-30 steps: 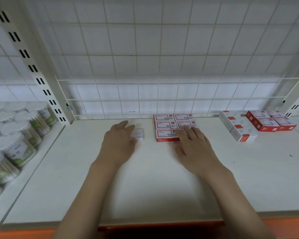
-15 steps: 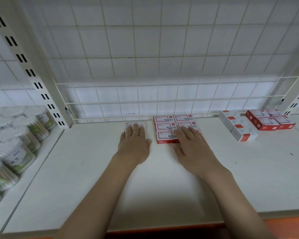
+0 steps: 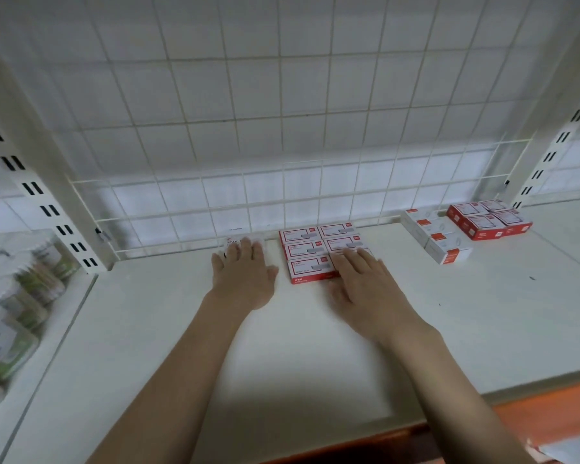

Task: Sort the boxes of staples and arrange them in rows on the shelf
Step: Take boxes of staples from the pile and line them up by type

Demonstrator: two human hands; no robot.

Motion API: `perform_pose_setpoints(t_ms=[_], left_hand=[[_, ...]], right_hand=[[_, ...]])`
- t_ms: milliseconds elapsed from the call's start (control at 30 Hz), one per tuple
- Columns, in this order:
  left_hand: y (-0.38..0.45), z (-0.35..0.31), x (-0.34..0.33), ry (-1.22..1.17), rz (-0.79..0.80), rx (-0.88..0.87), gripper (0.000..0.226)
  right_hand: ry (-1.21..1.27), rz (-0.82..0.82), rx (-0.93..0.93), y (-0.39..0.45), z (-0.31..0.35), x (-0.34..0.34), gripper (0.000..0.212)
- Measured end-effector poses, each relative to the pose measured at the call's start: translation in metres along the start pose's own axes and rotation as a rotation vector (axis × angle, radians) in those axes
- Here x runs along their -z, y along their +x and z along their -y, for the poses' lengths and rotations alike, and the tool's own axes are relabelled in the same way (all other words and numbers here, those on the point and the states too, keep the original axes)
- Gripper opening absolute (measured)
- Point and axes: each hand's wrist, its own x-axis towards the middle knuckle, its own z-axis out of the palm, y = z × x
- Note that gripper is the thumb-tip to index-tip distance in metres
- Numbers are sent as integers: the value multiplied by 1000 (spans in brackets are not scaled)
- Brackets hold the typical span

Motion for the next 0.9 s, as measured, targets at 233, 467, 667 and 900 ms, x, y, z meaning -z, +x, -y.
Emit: perform_pose_setpoints(t_ms=[233,467,667,900], left_hand=[[-7,2,5,-60,-10,-4,60],[-40,-32,28,-106,-182,-47,50],[-64,-116,22,-182,-244,-250,41],[-72,-252,11,-196,-258,-313,47]], right_hand=[[7,-11,-45,-6,2,0,71],[38,-10,-148,-35,-19,16,52],[36,-75,-262,-66,-79,32,54],[61,-185,-340,-116,-191,59,54]])
